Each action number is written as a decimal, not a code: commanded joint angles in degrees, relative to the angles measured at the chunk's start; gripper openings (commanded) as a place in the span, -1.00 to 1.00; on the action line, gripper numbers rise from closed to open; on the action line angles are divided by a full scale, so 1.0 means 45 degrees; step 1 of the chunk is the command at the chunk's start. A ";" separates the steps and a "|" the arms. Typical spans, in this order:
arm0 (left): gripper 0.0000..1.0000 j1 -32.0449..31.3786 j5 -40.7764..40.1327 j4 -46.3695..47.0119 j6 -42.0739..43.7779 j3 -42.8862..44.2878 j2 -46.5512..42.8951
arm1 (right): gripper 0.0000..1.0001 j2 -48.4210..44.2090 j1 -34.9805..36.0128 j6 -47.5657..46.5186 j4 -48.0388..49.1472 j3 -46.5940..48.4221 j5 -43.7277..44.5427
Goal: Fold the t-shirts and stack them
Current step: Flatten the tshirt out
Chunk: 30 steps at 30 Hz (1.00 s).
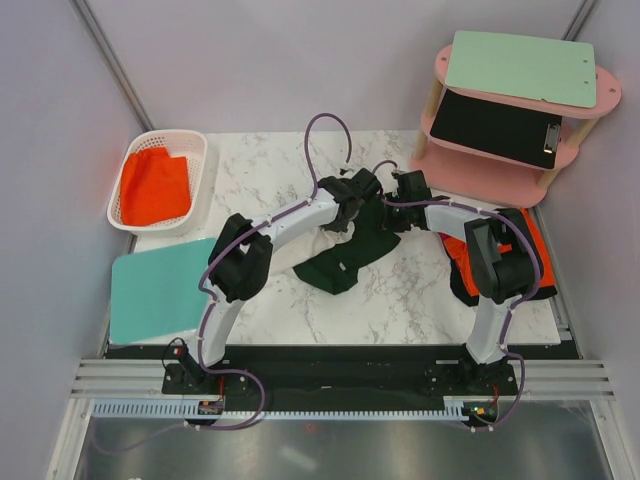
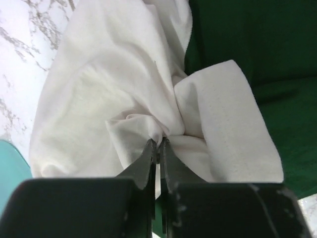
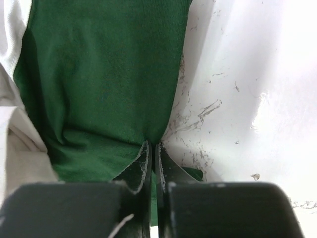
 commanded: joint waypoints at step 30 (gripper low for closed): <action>0.17 0.7151 -0.2821 -0.2638 -0.1487 -0.2336 -0.3145 | 0.00 -0.2606 -0.1027 -0.1239 -0.3236 0.0364 0.2886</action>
